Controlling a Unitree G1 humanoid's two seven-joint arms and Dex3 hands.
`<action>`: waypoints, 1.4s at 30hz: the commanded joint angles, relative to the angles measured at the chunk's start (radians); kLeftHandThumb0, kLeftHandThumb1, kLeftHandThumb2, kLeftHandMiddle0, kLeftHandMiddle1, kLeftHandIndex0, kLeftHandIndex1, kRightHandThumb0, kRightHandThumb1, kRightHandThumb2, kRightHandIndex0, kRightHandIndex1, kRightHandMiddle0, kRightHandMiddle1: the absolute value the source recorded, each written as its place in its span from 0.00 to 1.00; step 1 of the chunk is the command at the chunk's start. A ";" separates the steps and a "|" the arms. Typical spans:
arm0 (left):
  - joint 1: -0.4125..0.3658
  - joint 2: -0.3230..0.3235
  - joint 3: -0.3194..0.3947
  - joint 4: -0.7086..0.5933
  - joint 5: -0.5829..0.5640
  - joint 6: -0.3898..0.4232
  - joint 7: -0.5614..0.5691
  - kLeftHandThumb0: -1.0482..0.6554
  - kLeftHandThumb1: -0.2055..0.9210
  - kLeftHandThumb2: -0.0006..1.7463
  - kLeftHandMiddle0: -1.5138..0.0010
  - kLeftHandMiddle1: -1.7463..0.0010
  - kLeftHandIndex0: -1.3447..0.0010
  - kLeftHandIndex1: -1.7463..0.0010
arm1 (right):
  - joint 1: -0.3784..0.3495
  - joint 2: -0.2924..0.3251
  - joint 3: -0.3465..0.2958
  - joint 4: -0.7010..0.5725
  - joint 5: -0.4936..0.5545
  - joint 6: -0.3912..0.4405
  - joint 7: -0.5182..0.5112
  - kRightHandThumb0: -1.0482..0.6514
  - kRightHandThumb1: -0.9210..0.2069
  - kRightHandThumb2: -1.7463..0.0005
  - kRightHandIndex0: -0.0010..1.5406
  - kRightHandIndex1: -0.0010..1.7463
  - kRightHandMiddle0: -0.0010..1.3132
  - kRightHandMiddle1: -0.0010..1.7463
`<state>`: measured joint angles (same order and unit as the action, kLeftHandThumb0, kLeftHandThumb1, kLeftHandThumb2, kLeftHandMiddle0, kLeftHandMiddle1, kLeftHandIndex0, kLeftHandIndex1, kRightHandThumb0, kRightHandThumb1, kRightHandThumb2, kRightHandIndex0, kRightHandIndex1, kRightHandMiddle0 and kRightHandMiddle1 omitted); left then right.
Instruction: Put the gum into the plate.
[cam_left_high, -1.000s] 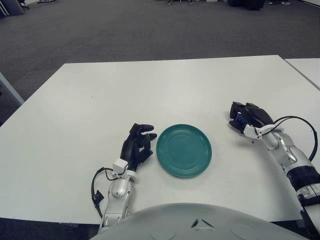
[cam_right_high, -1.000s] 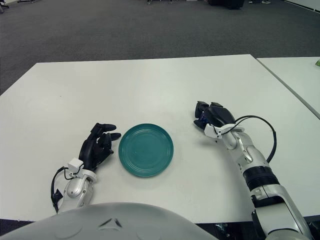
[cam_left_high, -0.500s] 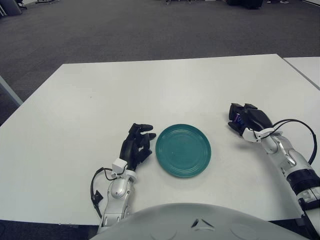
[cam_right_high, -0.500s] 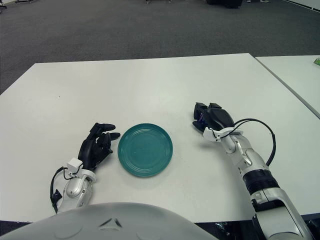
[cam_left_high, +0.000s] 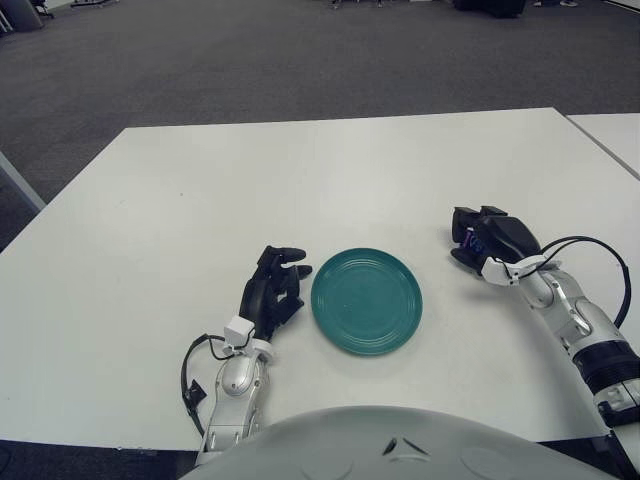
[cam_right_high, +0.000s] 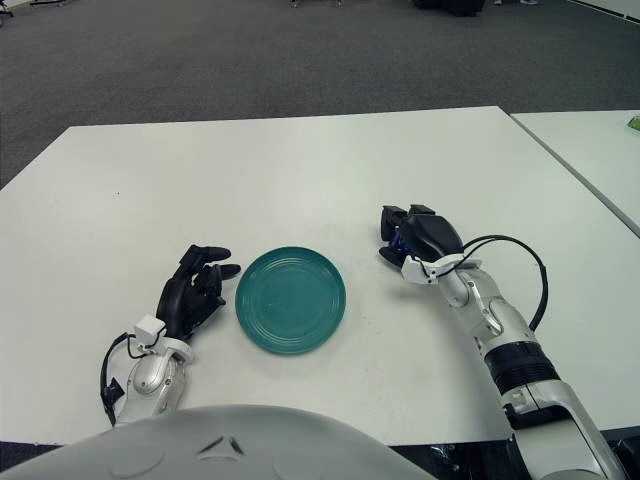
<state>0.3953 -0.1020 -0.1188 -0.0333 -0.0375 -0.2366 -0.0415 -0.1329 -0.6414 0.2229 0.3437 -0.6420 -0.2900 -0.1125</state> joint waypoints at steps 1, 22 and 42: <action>-0.001 0.003 0.004 0.019 -0.004 0.016 0.002 0.28 0.93 0.47 0.68 0.34 0.70 0.20 | -0.003 -0.005 -0.010 -0.016 -0.001 0.009 0.011 0.37 0.35 0.40 0.61 1.00 0.34 1.00; -0.013 0.004 0.007 0.037 -0.009 -0.002 -0.004 0.27 0.96 0.43 0.67 0.34 0.73 0.21 | -0.025 -0.004 -0.006 0.011 -0.022 -0.003 -0.022 0.37 0.35 0.40 0.56 1.00 0.35 1.00; -0.027 0.001 0.008 0.062 -0.008 -0.024 -0.001 0.28 0.95 0.45 0.68 0.34 0.71 0.20 | -0.041 -0.025 -0.023 -0.064 -0.037 -0.012 -0.010 0.37 0.35 0.40 0.55 1.00 0.34 1.00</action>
<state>0.3694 -0.1037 -0.1168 0.0056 -0.0430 -0.2708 -0.0443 -0.1393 -0.6496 0.2199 0.3158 -0.6780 -0.2932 -0.1269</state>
